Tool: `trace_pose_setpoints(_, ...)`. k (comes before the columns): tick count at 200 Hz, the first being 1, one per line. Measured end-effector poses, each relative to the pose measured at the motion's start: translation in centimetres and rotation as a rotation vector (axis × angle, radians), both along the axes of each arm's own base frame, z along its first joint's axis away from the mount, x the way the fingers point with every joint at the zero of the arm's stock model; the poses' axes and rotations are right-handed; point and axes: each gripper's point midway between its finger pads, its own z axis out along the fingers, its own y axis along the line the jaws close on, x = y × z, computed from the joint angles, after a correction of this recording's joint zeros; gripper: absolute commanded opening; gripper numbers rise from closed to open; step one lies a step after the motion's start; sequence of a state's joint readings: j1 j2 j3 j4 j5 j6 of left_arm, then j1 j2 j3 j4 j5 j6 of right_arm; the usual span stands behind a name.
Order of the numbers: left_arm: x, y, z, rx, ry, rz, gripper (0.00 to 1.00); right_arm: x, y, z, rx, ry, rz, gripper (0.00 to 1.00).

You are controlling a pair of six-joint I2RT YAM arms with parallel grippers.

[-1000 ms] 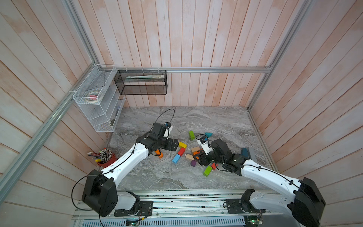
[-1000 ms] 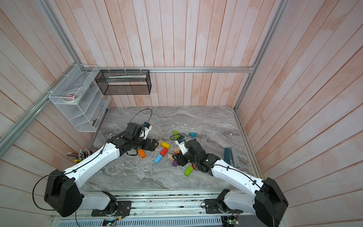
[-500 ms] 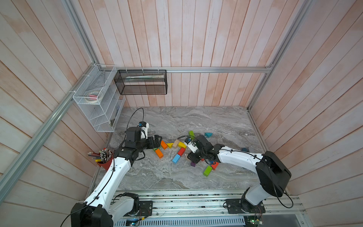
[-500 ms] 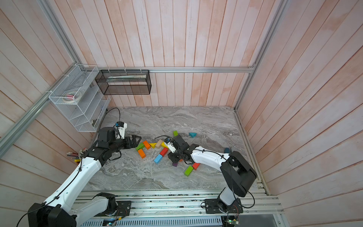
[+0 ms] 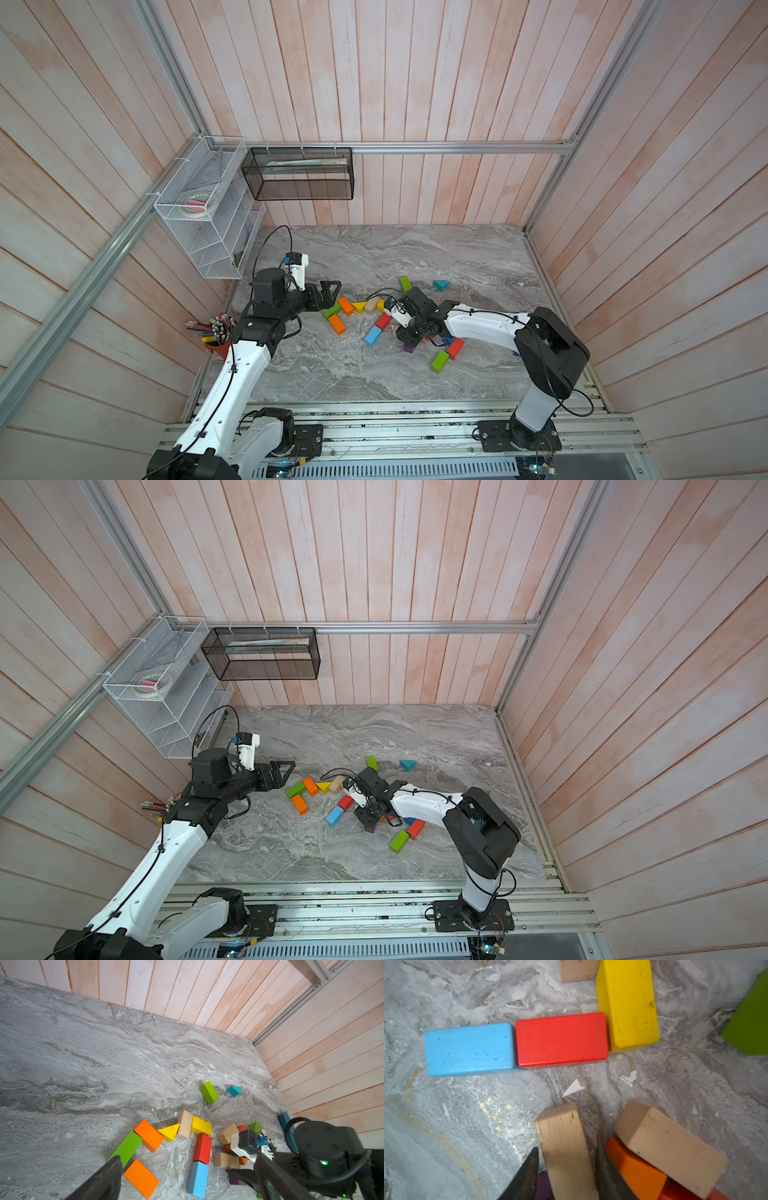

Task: Assemble a heart with building blocks
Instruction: Pick up the building block from the center of the board.

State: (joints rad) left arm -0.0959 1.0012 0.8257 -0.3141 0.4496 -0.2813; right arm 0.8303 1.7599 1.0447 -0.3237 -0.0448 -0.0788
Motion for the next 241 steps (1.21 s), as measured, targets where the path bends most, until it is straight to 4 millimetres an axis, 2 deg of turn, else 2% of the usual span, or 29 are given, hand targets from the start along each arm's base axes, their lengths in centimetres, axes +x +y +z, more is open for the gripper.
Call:
trace_pose_setpoints(41,-1.2,-0.1,2.0,-0.014,-0.084,-0.015,1.00,0.1,0.0,0.0,-0.009,-0.012,0.004,0.22)
trace_pose_setpoints(68,-2.0,0.0,4.2,-0.016,-0.169,-0.017,1.00,0.4,0.2,0.4,-0.013,-0.019,0.003,0.21)
trace_pose_setpoints(89,-2.8,0.0,5.4,-0.015,-0.229,-0.024,1.00,0.9,0.9,1.6,0.006,-0.033,-0.001,0.21)
trace_pose_setpoints(131,-4.7,0.1,7.1,-0.002,-0.336,-0.035,1.00,2.0,4.7,6.7,0.099,-0.087,-0.031,0.19)
trace_pose_setpoints(150,-5.7,0.4,7.9,0.004,-0.392,-0.027,1.00,1.8,7.6,9.1,0.149,-0.111,-0.028,0.19)
trace_pose_setpoints(164,-6.1,0.7,8.5,0.008,-0.420,-0.010,1.00,1.5,9.9,9.9,0.178,-0.114,-0.023,0.19)
trace_pose_setpoints(178,-6.3,1.2,9.1,0.016,-0.450,0.020,1.00,1.1,11.6,9.6,0.188,-0.099,-0.020,0.19)
trace_pose_setpoints(195,-6.6,2.1,9.8,0.032,-0.482,0.075,1.00,0.5,13.1,8.0,0.175,-0.065,-0.025,0.19)
trace_pose_setpoints(223,-7.4,4.0,10.7,0.059,-0.539,0.182,1.00,-0.4,14.0,5.1,0.126,-0.008,-0.043,0.19)
trace_pose_setpoints(241,-7.8,4.9,11.2,0.071,-0.565,0.235,1.00,-1.0,14.4,4.0,0.106,0.018,-0.053,0.19)
